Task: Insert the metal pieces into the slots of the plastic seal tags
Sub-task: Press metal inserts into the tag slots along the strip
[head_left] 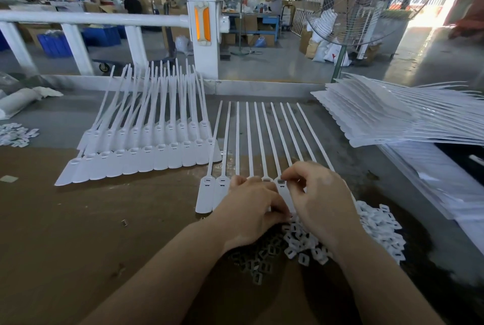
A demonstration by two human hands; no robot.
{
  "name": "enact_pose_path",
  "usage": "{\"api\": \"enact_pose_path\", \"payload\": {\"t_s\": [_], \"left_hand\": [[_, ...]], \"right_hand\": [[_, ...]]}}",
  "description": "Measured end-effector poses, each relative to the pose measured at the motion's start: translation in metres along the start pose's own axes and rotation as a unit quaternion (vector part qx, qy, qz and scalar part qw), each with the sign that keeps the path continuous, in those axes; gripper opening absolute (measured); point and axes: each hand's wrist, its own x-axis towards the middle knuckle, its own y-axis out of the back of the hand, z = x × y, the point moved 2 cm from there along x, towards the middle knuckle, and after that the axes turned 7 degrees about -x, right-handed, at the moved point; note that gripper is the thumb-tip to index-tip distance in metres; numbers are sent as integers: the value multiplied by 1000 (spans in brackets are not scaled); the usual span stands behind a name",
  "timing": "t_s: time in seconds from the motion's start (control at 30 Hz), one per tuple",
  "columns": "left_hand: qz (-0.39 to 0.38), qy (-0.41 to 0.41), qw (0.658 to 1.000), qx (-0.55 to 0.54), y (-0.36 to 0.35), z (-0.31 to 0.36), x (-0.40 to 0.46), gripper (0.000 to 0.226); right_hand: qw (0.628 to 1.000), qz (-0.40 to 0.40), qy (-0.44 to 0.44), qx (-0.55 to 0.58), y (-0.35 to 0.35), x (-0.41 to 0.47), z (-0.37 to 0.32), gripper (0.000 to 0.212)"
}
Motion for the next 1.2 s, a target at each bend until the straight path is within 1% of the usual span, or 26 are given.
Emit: {"api": "enact_pose_path", "payload": {"t_s": [0.1, 0.23, 0.33, 0.43, 0.53, 0.67, 0.8, 0.93, 1.2], "left_hand": [[36, 16, 999, -23, 3, -2, 1, 17], [111, 112, 982, -108, 24, -20, 5, 8], [125, 174, 967, -134, 36, -34, 7, 8], [126, 204, 957, -162, 39, -43, 10, 3], [117, 215, 958, -151, 38, -48, 13, 6], [88, 222, 965, -108, 32, -49, 19, 10], [74, 223, 967, -97, 30, -47, 24, 13], [63, 218, 970, -84, 30, -46, 27, 5], [69, 219, 970, -78, 36, -43, 33, 8]], "right_hand": [[1000, 8, 1, -9, -3, -2, 4, 14], [999, 34, 26, -13, -6, -7, 5, 12], [999, 19, 38, -14, -10, -8, 5, 12], [999, -7, 35, -17, -14, -10, 7, 13], [999, -21, 28, -20, -16, -12, 8, 13], [999, -28, 34, -24, -16, -13, 9, 14], [999, -31, 35, -24, -16, -13, 11, 13], [999, -34, 31, -22, -16, -13, 12, 14], [999, -37, 21, -24, -17, -12, 13, 15]]}}
